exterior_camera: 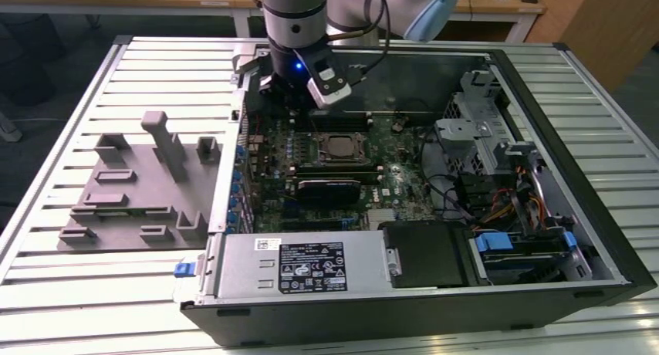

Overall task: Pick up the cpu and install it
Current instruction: 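Install the first cpu locking lever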

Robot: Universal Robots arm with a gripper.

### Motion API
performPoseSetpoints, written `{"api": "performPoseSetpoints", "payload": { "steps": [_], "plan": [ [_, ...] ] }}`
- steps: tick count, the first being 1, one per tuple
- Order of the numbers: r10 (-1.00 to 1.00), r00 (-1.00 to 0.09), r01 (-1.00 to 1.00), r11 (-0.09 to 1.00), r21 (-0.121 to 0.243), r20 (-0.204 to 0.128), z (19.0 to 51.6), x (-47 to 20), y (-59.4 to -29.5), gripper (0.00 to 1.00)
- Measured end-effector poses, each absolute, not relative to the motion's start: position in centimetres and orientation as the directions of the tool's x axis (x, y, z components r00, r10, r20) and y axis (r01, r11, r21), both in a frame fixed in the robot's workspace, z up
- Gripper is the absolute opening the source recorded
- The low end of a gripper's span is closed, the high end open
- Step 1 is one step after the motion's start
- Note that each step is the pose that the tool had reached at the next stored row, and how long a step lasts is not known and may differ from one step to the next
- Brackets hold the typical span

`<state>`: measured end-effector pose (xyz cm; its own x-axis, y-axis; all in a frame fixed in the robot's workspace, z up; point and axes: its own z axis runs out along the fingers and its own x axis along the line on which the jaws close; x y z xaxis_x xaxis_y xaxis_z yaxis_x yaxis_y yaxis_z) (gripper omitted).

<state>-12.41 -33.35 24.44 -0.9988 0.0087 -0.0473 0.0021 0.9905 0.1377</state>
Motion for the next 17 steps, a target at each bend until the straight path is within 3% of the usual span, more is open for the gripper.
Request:
{"api": "performPoseSetpoints", "payload": {
  "steps": [3,17],
  "plan": [
    [0.009,-0.999,0.002,0.989,0.147,-0.047,24.44,-12.71,-33.39,0.11],
    [0.015,-0.999,0.002,0.963,0.270,-0.046,24.42,-13.08,-33.48,0.11]
  ]
}}
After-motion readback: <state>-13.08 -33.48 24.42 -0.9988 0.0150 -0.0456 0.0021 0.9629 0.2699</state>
